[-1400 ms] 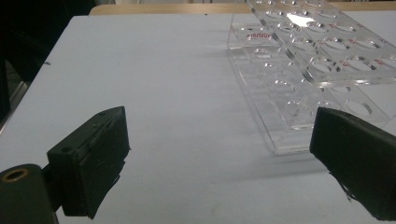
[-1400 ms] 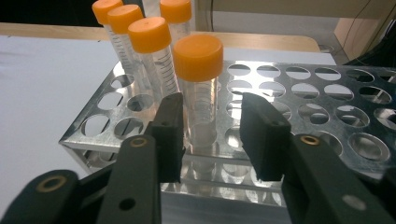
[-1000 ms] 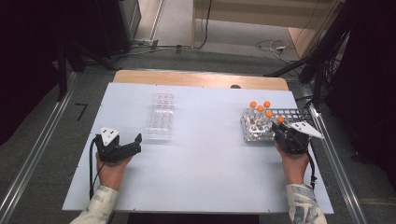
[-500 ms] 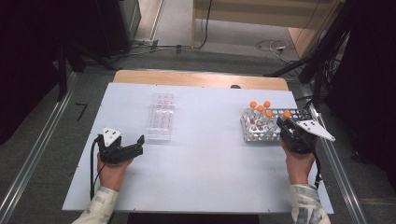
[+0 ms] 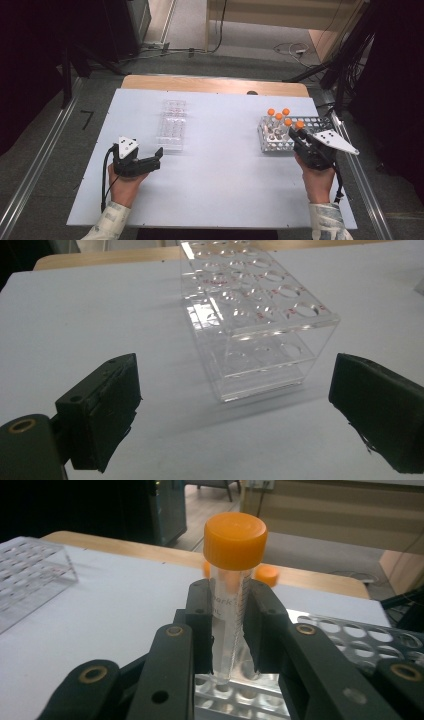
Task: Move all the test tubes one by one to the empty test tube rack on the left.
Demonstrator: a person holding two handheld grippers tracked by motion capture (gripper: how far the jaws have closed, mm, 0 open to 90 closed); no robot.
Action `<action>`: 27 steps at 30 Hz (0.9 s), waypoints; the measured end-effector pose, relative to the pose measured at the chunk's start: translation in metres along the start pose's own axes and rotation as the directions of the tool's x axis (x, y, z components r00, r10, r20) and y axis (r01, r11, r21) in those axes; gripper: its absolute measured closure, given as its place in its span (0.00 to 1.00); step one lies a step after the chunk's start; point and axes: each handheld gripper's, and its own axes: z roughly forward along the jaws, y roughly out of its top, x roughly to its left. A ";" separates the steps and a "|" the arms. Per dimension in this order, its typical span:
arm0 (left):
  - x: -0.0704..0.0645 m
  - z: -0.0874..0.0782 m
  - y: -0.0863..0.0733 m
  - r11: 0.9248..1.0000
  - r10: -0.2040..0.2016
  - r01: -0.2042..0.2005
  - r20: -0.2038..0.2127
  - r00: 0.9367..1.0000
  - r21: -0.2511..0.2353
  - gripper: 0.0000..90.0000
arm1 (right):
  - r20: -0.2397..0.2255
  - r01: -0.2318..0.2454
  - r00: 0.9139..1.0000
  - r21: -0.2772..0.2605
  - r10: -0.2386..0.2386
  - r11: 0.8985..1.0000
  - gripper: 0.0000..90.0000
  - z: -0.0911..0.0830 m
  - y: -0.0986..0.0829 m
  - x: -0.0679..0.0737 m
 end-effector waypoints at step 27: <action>-0.054 0.026 0.039 0.997 0.065 -0.060 0.136 0.989 -0.042 0.24 | -0.274 0.177 0.951 0.110 -0.141 0.978 0.80 0.088 -0.007 0.136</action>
